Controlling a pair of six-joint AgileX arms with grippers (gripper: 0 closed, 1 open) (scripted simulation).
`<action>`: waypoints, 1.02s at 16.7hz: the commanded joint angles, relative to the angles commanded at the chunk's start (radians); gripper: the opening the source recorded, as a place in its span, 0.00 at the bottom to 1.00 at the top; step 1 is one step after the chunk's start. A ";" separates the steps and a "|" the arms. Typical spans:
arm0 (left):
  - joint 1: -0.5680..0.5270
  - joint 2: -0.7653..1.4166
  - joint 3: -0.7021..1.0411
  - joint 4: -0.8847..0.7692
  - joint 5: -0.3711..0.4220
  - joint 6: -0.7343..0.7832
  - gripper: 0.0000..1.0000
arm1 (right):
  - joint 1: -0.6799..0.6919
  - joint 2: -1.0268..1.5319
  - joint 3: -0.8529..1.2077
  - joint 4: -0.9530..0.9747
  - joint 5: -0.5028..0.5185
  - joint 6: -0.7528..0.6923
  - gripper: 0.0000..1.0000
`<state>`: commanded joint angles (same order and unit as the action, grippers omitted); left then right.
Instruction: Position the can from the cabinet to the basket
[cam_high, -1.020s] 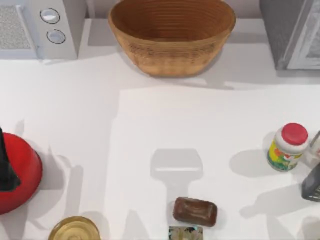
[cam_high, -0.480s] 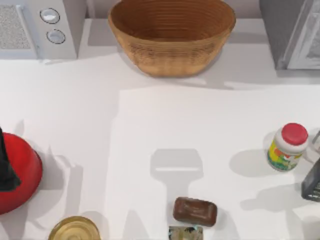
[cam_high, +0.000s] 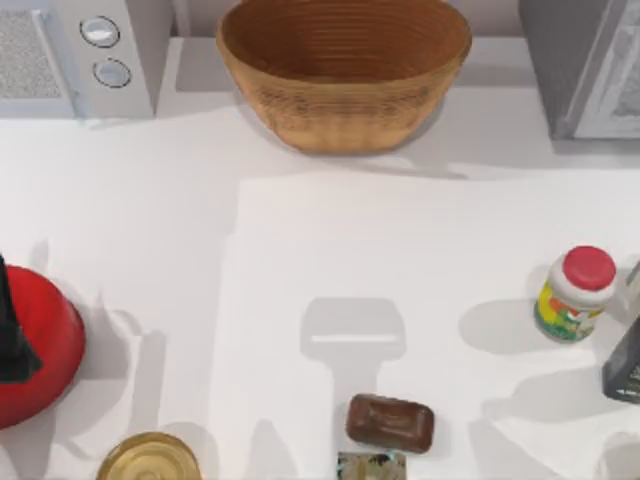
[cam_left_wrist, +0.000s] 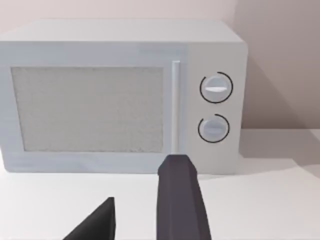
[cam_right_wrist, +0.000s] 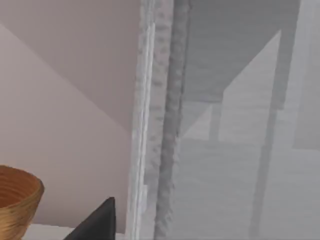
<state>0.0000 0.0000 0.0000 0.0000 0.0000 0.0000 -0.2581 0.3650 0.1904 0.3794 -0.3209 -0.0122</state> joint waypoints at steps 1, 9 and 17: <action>0.000 0.000 0.000 0.000 0.000 0.000 1.00 | -0.054 0.081 0.030 0.086 -0.063 -0.001 1.00; 0.000 0.000 0.000 0.000 0.000 0.000 1.00 | -0.502 0.760 0.190 0.642 -0.498 0.008 1.00; 0.000 0.000 0.000 0.000 0.000 0.000 1.00 | -0.761 1.177 0.180 0.826 -0.684 0.037 1.00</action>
<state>0.0000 0.0000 0.0000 0.0000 0.0000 0.0000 -1.0192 1.5423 0.3707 1.2052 -1.0054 0.0251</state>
